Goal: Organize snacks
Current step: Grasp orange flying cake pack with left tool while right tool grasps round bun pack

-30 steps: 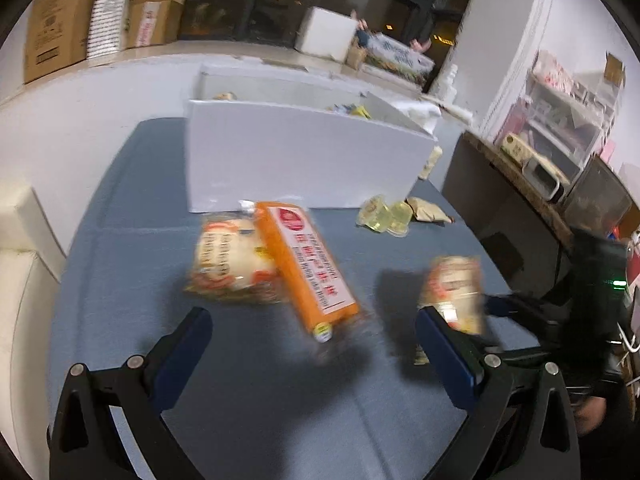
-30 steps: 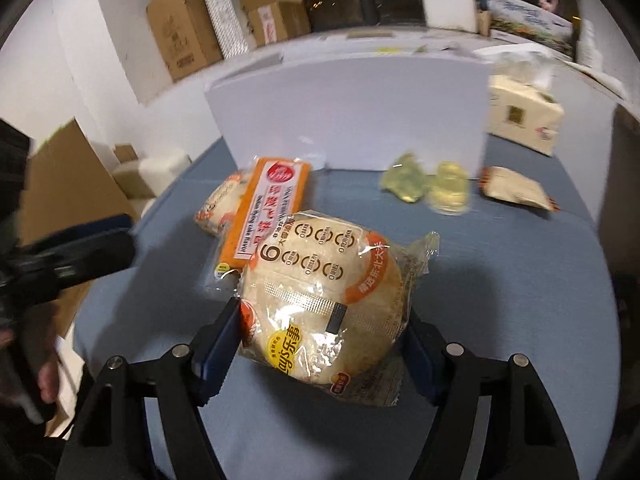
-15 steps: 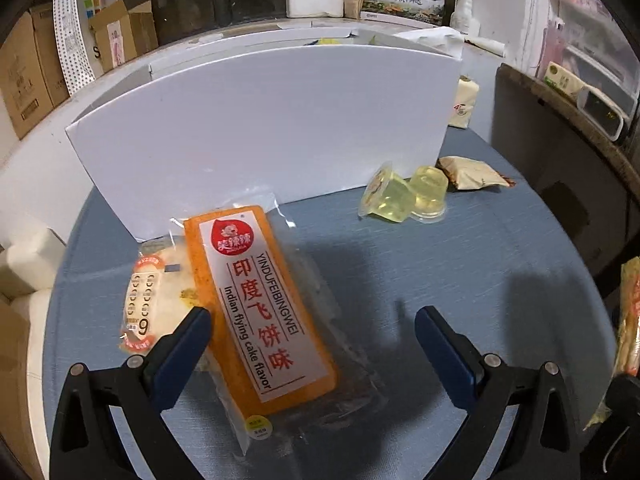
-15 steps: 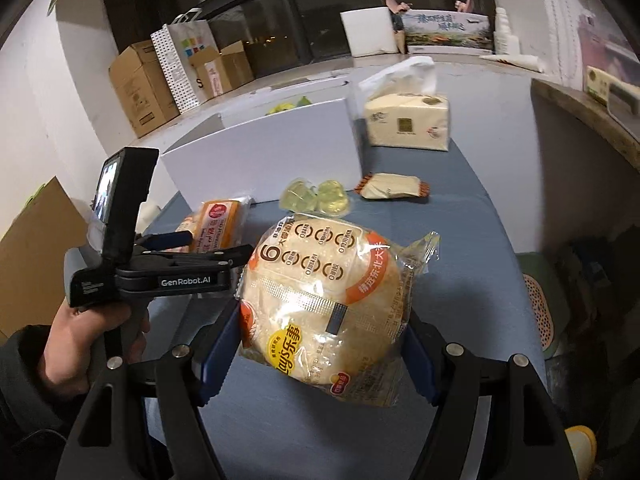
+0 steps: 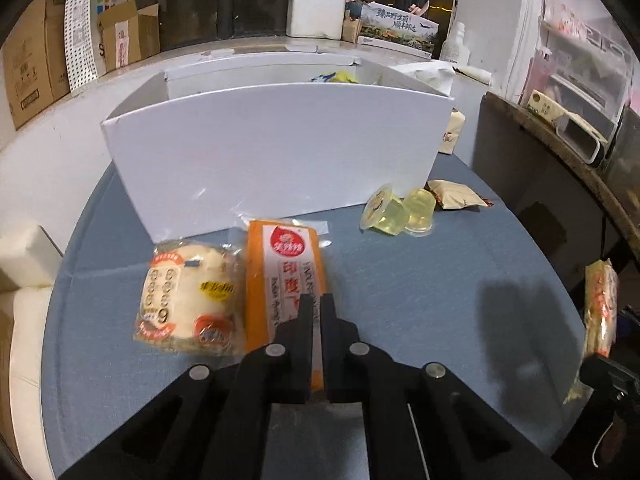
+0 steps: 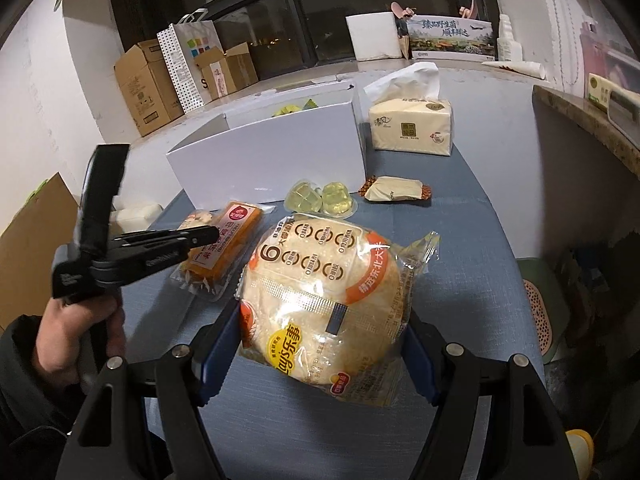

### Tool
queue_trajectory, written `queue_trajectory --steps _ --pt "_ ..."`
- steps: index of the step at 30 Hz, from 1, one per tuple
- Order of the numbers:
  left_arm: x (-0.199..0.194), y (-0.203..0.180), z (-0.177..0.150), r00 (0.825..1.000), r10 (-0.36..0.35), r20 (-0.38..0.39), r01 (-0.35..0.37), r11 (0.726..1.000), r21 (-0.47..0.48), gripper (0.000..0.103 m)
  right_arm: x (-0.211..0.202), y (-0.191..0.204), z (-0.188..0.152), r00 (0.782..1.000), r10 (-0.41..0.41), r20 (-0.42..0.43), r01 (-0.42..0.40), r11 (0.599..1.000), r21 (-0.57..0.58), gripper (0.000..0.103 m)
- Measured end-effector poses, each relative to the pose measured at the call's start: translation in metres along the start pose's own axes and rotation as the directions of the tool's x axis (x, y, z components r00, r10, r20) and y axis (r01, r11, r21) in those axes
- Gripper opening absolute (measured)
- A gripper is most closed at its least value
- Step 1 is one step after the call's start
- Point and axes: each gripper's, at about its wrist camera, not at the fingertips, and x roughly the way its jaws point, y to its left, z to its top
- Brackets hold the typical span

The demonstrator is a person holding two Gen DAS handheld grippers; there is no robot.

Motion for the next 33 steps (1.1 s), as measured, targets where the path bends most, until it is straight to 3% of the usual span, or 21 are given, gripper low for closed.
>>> queue_trajectory --steps 8,11,13,14,15,16,22,29,33 --pt "-0.047 0.017 -0.003 0.994 -0.046 0.096 0.047 0.999 -0.008 0.002 0.000 0.007 0.001 1.000 0.005 0.004 -0.005 1.000 -0.019 0.077" --pt "-0.048 0.018 -0.002 0.997 -0.037 0.068 0.037 0.999 0.004 0.006 0.002 0.011 0.002 1.000 0.007 -0.002 -0.007 0.999 -0.031 0.077" --pt "-0.035 0.016 -0.003 0.999 -0.017 0.028 0.017 1.000 0.006 0.042 0.004 0.013 0.001 1.000 0.011 -0.004 -0.011 0.999 -0.034 0.077" --pt "-0.026 0.015 -0.003 1.000 -0.019 0.002 0.019 1.000 -0.005 0.076 0.004 0.014 0.001 1.000 0.011 -0.004 -0.012 0.999 -0.037 0.077" --pt "-0.021 0.014 -0.004 1.000 -0.026 0.000 0.026 1.000 -0.012 0.100 0.004 0.015 0.001 1.000 0.012 -0.003 -0.012 0.999 -0.043 0.077" --pt "-0.017 0.011 -0.006 1.000 -0.019 0.000 0.019 1.000 -0.010 0.103 0.004 0.015 0.001 1.000 0.012 -0.003 -0.012 0.999 -0.047 0.077" --pt "0.016 -0.012 -0.004 0.997 0.050 -0.057 -0.046 0.996 0.083 0.103 0.004 0.011 -0.001 1.000 0.009 -0.003 -0.010 0.999 -0.031 0.077" --pt "0.042 -0.015 -0.004 0.982 0.174 -0.076 -0.164 0.979 0.118 0.103 0.004 0.007 -0.003 1.000 0.007 -0.004 -0.007 1.000 -0.016 0.077" --pt "0.041 -0.006 -0.004 0.982 0.180 -0.063 -0.174 0.980 0.096 0.102 0.005 0.006 -0.005 1.000 0.008 -0.007 -0.008 1.000 -0.011 0.077"
